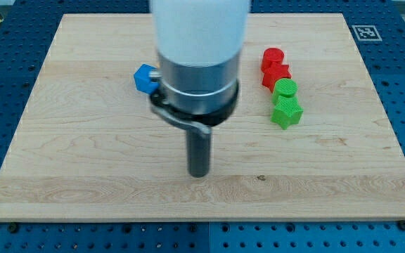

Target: Move your arm to the top left of the yellow hexagon

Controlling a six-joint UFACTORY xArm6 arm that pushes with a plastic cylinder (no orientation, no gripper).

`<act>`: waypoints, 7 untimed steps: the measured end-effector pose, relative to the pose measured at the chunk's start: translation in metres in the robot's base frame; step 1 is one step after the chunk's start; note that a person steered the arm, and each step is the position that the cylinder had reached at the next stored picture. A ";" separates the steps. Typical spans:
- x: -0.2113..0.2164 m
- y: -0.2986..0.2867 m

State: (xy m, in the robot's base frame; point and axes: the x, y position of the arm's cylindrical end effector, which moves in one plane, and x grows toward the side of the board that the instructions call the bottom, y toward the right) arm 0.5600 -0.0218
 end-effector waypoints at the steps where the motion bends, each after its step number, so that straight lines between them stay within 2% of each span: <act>1: 0.000 -0.003; 2: 0.000 -0.008; 3: -0.001 -0.047; 5: -0.065 -0.106; 7: -0.075 -0.108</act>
State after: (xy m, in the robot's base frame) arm 0.4854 -0.1298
